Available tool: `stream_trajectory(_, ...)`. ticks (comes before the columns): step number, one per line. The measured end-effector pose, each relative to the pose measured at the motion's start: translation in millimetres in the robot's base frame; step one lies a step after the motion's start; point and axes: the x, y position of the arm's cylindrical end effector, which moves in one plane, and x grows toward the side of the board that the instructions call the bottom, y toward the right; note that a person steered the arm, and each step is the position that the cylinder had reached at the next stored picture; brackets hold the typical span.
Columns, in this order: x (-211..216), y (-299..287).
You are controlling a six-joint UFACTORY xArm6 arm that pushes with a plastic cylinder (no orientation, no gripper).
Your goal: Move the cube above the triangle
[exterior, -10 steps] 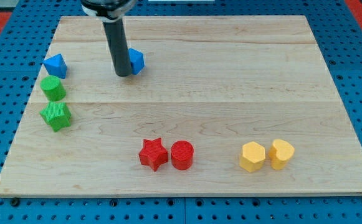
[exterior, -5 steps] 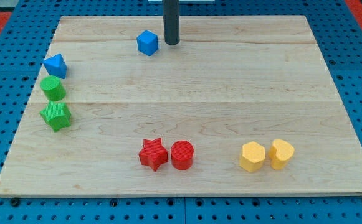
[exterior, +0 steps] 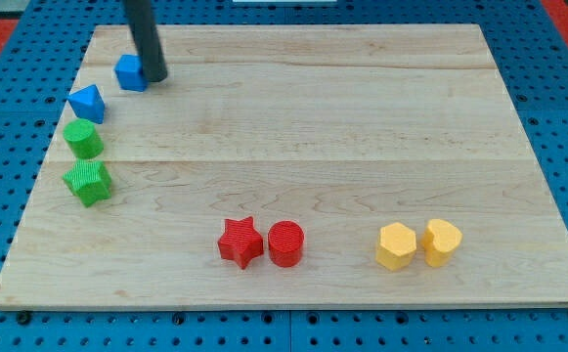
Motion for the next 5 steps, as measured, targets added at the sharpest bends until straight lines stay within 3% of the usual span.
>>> stream_trajectory(1, -0.1, -28.0)
stream_trajectory(2, 3.8, 14.8)
stream_trajectory(3, 70.4, 69.5)
stream_trajectory(4, 136.6, 65.0)
stream_trajectory(5, 167.4, 42.3)
